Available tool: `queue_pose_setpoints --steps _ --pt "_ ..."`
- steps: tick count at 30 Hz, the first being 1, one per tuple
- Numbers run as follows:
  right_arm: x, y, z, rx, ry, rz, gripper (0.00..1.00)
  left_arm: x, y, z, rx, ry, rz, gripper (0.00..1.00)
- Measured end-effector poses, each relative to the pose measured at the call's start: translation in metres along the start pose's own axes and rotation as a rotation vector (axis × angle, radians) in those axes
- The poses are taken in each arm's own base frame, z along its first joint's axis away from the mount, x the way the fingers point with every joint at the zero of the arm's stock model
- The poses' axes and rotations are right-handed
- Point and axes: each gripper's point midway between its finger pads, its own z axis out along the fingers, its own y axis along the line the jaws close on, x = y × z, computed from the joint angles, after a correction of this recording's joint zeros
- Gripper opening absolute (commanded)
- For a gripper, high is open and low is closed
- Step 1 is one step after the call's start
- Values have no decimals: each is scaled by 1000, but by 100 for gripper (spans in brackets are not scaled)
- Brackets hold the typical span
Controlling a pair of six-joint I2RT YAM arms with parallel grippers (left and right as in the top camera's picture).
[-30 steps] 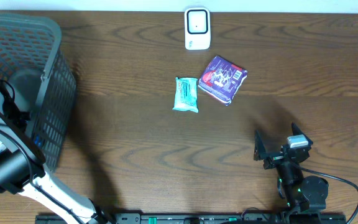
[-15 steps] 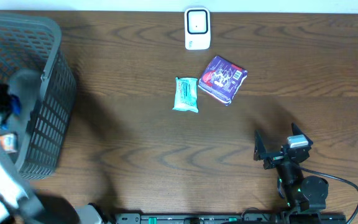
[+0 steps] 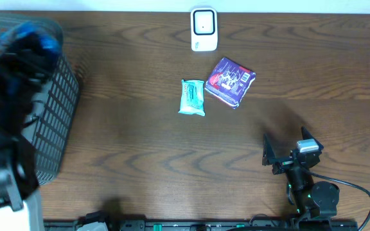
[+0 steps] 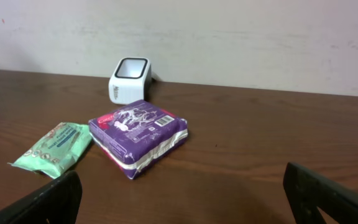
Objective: Scan the item barcode
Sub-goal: 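Lift the blue Oreo pack out and drop it beside the wipes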
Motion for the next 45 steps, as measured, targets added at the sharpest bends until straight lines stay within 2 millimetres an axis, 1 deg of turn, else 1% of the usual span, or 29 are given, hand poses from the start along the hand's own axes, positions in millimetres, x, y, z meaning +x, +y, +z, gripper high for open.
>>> queue_pose_setpoints --steps 1,2,4,7,10,12,13,15,18,19,20,22,24,27,28,30,34,35,36,37,38,40,41,42,44,45 --pt "0 0 0 0 0 0 99 8 -14 -1 39 18 36 7" --pt "0 0 0 0 0 0 99 19 -29 -2 80 46 87 7" --pt "0 0 0 0 0 0 99 42 -54 0 144 100 175 7" --pt "0 0 0 0 0 0 99 72 -71 10 175 169 295 7" --pt "0 0 0 0 0 0 99 110 -82 34 191 260 417 7" --pt "0 0 0 0 0 0 99 137 -82 56 181 328 487 8" --pt "0 0 0 0 0 0 99 150 -80 67 173 362 511 7" --pt "0 0 0 0 0 0 99 182 -71 95 144 448 556 7" --pt "0 0 0 0 0 0 99 222 -52 130 91 550 594 9" --pt "0 0 0 0 0 0 99 235 -43 140 70 586 603 21" --pt "0 0 0 0 0 0 99 249 -34 150 49 623 612 29" --pt "0 0 0 0 0 0 99 273 -19 166 17 683 627 41" --pt "0 0 0 0 0 0 99 293 -5 177 -8 734 639 59" --pt "0 0 0 0 0 0 99 316 12 184 -44 803 647 60" --pt "0 0 0 0 0 0 99 319 15 185 -51 816 648 60" --pt "0 0 0 0 0 0 99 322 18 184 -57 828 649 60" --pt "0 0 0 0 0 0 99 312 13 180 -53 806 647 60" --pt "0 0 0 0 0 0 99 303 12 178 -56 786 646 60" --pt "0 0 0 0 0 0 99 289 11 176 -65 751 644 60" --pt "0 0 0 0 0 0 99 280 10 174 -70 727 642 60" --pt "0 0 0 0 0 0 99 262 11 171 -90 683 640 60" --pt "0 0 0 0 0 0 99 213 17 162 -152 563 630 60" --pt "0 0 0 0 0 0 99 187 23 155 -191 498 619 63" --pt "0 0 0 0 0 0 99 162 30 147 -229 440 607 67" --pt "0 0 0 0 0 0 99 112 49 128 -320 323 562 69" --pt "0 0 0 0 0 0 99 86 63 114 -380 263 538 73"
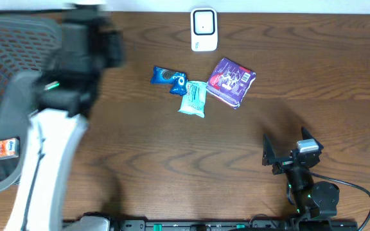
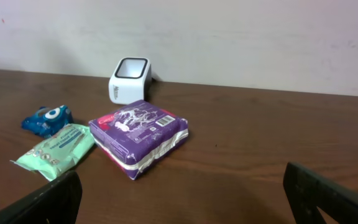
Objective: Scan the item barcode
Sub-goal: 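Lift the blue Oreo pack out and drop it beside the wipes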
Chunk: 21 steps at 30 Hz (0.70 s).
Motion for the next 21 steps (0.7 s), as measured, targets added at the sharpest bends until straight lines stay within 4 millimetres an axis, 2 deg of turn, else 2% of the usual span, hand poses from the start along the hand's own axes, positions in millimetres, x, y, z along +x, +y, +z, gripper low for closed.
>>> queue_pose_setpoints --steps 2,4,8,11,15,21 --pt "0 0 0 0 0 0 99 -9 46 -13 -105 -29 -73 79" --pt "0 0 0 0 0 0 99 -6 92 -21 -215 -22 -143 79" --pt "0 0 0 0 0 0 99 24 180 -30 -440 56 -359 79" --pt "0 0 0 0 0 0 99 58 230 -34 -585 130 -554 79" --pt "0 0 0 0 0 0 99 99 271 -30 -713 236 -715 79" --pt "0 0 0 0 0 0 99 158 302 -5 -813 439 -810 79"
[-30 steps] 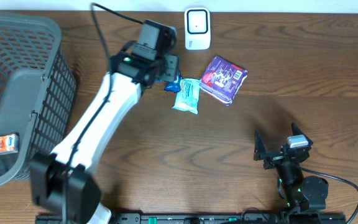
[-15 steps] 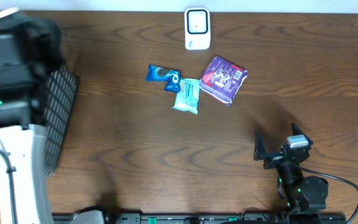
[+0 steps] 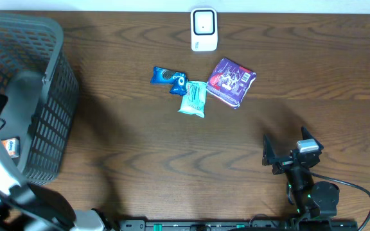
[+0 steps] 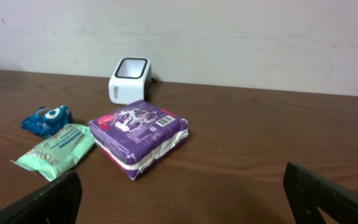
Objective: Scan the item barcode
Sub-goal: 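Lift the blue Oreo pack out and drop it beside the wipes, then reach into the basket and grasp the orange snack box with left gripper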
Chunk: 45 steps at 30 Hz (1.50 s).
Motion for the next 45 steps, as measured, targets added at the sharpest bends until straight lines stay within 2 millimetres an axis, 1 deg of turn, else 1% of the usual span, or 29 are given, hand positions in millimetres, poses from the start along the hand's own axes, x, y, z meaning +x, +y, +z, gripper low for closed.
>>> queue_pose_setpoints --steps 5,14,17,20,28,33,34,35,36,38,39,43,45 --pt "0 0 0 0 0 0 99 17 8 53 -104 130 5 79" --pt "0 0 0 0 0 0 99 44 -1 120 -185 248 16 79" --pt "0 0 0 0 0 0 99 49 -2 132 -194 262 20 79" --pt "0 0 0 0 0 0 99 51 -4 140 -198 265 21 79" --pt "0 0 0 0 0 0 99 50 -1 142 -216 254 25 79" --pt "0 0 0 0 0 0 99 55 1 149 -224 252 28 79" --pt "0 0 0 0 0 0 99 58 2 150 -226 254 29 74" --pt "0 0 0 0 0 0 99 60 3 152 -228 257 30 63" --pt "0 0 0 0 0 0 99 62 5 153 -233 260 30 50" --pt "0 0 0 0 0 0 99 64 7 153 -245 263 35 14" --pt "0 0 0 0 0 0 99 64 7 153 -246 260 32 7" --pt "0 0 0 0 0 0 99 62 8 152 -249 253 38 7" --pt "0 0 0 0 0 0 99 65 8 149 -241 271 37 7"
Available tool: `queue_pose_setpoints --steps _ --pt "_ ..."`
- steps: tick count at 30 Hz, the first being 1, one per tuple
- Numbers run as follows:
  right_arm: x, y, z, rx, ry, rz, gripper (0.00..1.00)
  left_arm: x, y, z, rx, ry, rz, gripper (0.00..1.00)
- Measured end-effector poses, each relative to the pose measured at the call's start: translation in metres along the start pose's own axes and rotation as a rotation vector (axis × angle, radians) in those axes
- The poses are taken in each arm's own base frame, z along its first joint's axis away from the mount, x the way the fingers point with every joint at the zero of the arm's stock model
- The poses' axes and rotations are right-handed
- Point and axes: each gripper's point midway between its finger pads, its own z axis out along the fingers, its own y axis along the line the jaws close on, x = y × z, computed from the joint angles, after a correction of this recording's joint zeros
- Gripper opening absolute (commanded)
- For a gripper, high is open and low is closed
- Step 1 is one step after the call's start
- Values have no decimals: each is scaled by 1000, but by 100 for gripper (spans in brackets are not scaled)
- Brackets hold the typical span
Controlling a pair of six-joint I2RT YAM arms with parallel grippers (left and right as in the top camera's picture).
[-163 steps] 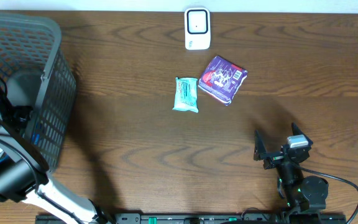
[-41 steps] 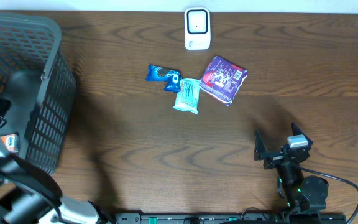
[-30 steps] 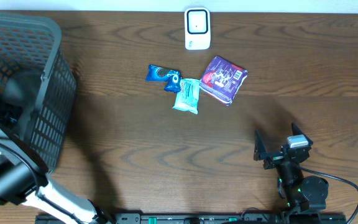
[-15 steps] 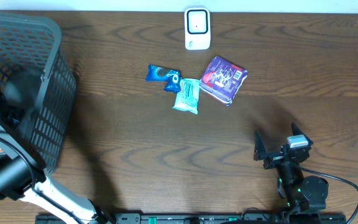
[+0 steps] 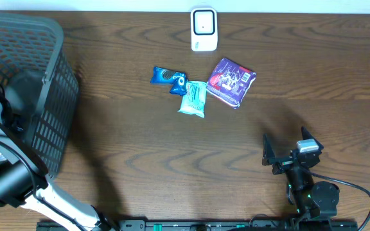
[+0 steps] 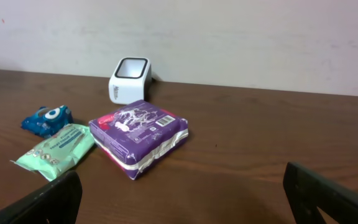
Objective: Scan the item barcode
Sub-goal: 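Reach into the basket and grasp the orange snack box with left gripper, then carry the orange box out and drop it on the table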
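A white barcode scanner [image 5: 203, 29] [image 6: 128, 79] stands at the table's far edge. In front of it lie a purple pack [image 5: 232, 81] [image 6: 138, 135], a green pack [image 5: 193, 97] [image 6: 56, 147] and a small blue packet [image 5: 169, 77] [image 6: 46, 119]. My right gripper [image 5: 284, 154] [image 6: 185, 205] rests near the front edge, open and holding nothing, well short of the packs. My left arm [image 5: 5, 176] reaches up into the basket at the far left. Its gripper end is a grey blur behind the mesh, so I cannot tell how its jaws stand.
A dark mesh basket [image 5: 60, 109] fills the table's left end. A pale wall runs behind the scanner. Bare wood lies between my right gripper and the three items.
My left arm has shifted a little at the basket, and the orange item seen low in the basket is now hidden. The packs, scanner and right gripper have not moved.
At first only the green and purple packs lay by the scanner, and something blue blurred beside my left arm above the basket. Then the blue packet lay left of the green pack with my left arm over the table's left. After that the arm was back at the basket.
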Motion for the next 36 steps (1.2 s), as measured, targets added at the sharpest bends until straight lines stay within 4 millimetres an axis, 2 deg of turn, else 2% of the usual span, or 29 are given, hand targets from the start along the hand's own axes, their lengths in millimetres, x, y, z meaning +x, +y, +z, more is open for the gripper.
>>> queue_pose_setpoints --steps 3,6,10,12,13,16,18,20,22,24,26,28,31,36 --pt "0 0 0 0 0 0 99 9 -3 -7 52 51 -1 7" --pt "0 0 0 0 0 0 99 12 -13 -30 169 66 -19 7" --pt "0 0 0 0 0 0 99 -6 -16 -112 418 -70 -70 7" --pt "0 0 0 0 0 0 99 -16 -12 -162 560 -173 -93 7" --pt "0 0 0 0 0 0 99 -19 -9 -193 645 -236 -101 7" --pt "0 0 0 0 0 0 99 -14 -4 -273 879 -371 -80 7" --pt "0 0 0 0 0 0 99 2 -10 -320 1035 -426 -17 7" --pt "0 0 0 0 0 0 99 33 -25 -368 1203 -451 99 7" --pt "0 0 0 0 0 0 99 76 -43 -402 1331 -429 241 7" --pt "0 0 0 0 0 0 99 130 -62 -428 1429 -395 431 7" --pt "0 0 0 0 0 0 99 177 -73 -442 1477 -375 594 7" --pt "0 0 0 0 0 0 99 226 -81 -448 1489 -372 764 7" --pt "0 0 0 0 0 0 99 287 -90 -444 1451 -400 985 8" --pt "0 0 0 0 0 0 99 339 -122 -410 1269 -490 1188 8"
